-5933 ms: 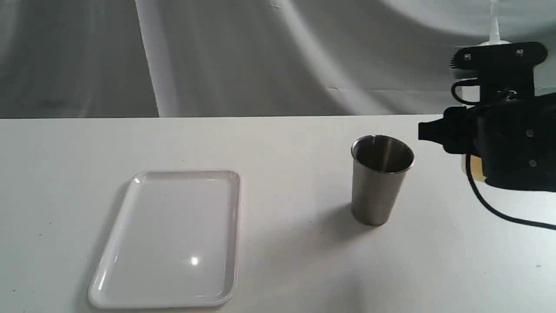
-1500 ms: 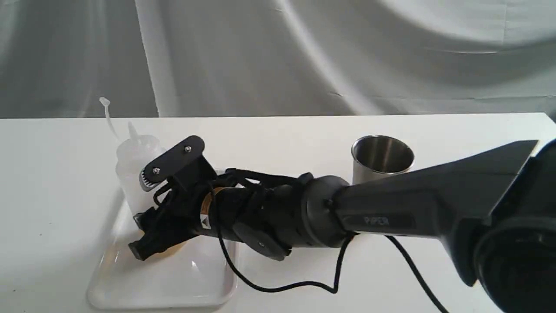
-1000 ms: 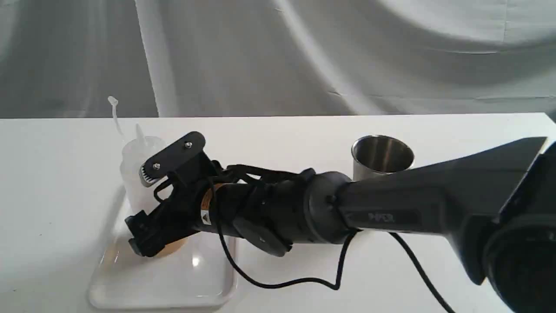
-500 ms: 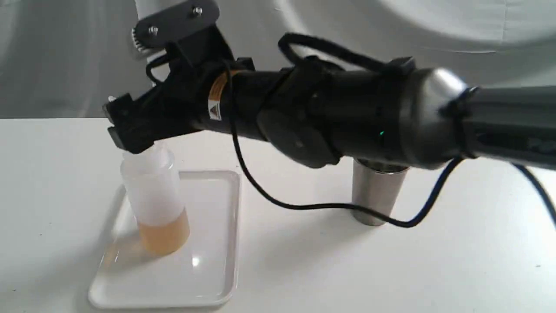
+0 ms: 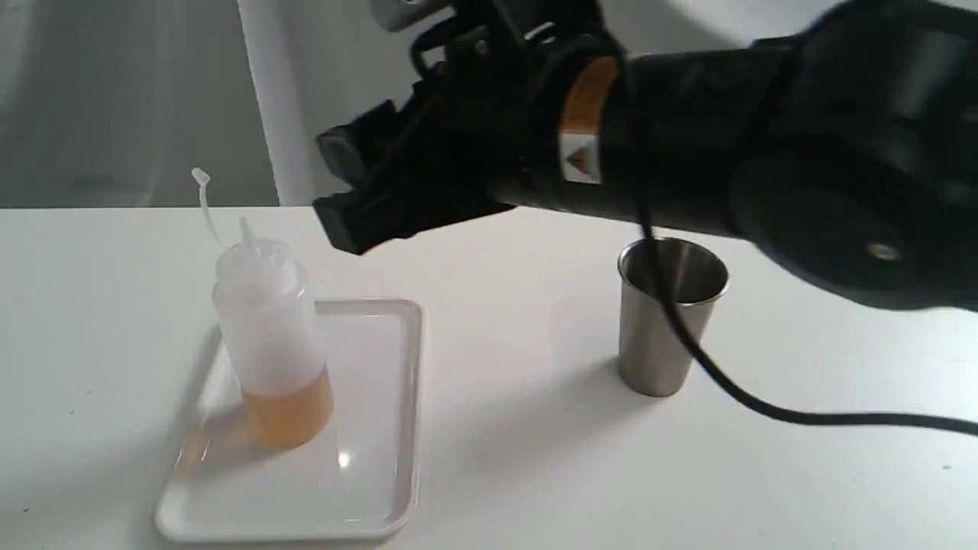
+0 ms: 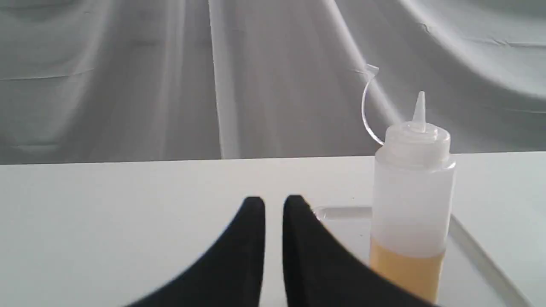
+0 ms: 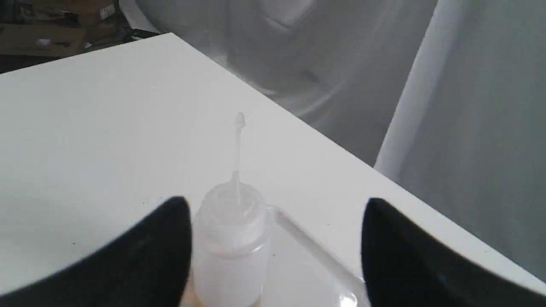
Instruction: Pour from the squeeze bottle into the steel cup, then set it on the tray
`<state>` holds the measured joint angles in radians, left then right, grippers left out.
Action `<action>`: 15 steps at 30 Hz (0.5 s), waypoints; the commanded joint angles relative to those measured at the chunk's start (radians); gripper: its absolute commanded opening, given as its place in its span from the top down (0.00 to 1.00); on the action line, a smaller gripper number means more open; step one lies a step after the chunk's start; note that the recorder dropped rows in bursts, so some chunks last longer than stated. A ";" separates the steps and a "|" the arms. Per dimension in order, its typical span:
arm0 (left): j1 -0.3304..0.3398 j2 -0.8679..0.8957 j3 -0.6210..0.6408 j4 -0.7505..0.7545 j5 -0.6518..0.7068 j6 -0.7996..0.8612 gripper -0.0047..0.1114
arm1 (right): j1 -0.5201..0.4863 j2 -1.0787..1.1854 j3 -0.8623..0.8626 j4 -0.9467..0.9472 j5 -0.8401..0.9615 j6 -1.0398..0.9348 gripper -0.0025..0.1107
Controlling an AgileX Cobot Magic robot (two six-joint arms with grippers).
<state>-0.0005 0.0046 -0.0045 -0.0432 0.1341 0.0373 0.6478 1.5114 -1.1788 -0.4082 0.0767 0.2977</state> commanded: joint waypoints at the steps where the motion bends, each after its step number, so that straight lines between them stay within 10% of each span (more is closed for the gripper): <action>1: 0.001 -0.005 0.004 -0.003 -0.002 -0.003 0.89 | 0.000 -0.120 0.100 -0.011 0.003 0.005 0.57; 15: 0.001 -0.005 0.004 -0.003 -0.002 -0.003 0.89 | 0.000 -0.466 0.357 -0.011 0.003 0.031 0.98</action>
<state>-0.0005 0.0046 -0.0045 -0.0432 0.1341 0.0373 0.6478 1.0710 -0.8399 -0.4154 0.0775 0.3248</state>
